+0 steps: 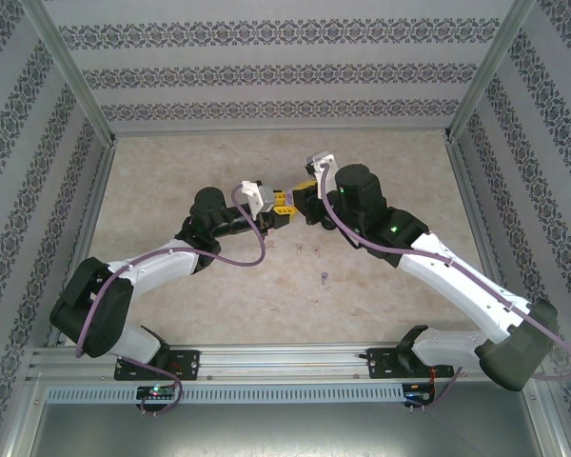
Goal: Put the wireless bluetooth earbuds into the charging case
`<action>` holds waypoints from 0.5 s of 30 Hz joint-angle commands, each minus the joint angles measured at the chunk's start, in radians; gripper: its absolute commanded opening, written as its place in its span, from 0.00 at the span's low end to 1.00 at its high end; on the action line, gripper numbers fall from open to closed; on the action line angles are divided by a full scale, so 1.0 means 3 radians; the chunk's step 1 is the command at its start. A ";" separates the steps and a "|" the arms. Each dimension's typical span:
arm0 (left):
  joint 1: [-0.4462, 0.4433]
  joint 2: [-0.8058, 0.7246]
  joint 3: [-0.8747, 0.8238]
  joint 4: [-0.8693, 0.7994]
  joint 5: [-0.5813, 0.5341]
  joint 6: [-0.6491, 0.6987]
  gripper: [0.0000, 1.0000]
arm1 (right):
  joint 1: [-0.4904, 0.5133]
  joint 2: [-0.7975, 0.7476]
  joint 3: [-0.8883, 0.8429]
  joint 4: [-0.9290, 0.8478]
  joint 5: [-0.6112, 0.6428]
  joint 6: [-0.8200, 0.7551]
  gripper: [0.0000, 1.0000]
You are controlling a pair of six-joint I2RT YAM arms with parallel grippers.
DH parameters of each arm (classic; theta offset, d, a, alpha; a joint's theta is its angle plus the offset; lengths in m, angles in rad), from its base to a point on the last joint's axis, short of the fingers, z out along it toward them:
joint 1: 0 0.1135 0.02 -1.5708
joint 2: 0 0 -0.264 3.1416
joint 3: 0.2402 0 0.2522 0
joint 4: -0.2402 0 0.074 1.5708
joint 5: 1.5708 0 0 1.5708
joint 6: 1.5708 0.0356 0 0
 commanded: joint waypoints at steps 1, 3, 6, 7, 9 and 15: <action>-0.0034 -0.0027 0.0114 0.0249 0.0087 -0.0032 0.00 | -0.0025 -0.0019 -0.0044 -0.0030 -0.0029 0.0022 0.16; -0.0034 -0.0030 0.0119 0.0246 0.0085 -0.0035 0.00 | -0.0011 -0.0009 -0.0037 -0.0027 -0.0040 0.0026 0.16; -0.0035 -0.0027 0.0122 0.0240 0.0088 -0.0032 0.00 | 0.0021 -0.0004 0.0000 -0.0022 -0.0041 0.0028 0.16; -0.0035 -0.0024 0.0124 0.0234 0.0089 -0.0032 0.00 | 0.0031 -0.0003 0.0012 -0.0022 -0.0038 0.0022 0.16; -0.0037 -0.0022 0.0124 0.0234 0.0089 -0.0032 0.00 | 0.0051 -0.0003 0.0044 -0.0025 -0.0041 0.0025 0.16; -0.0034 -0.0020 0.0122 0.0243 0.0089 -0.0035 0.00 | 0.0097 0.0012 0.0102 -0.0050 -0.0018 0.0002 0.16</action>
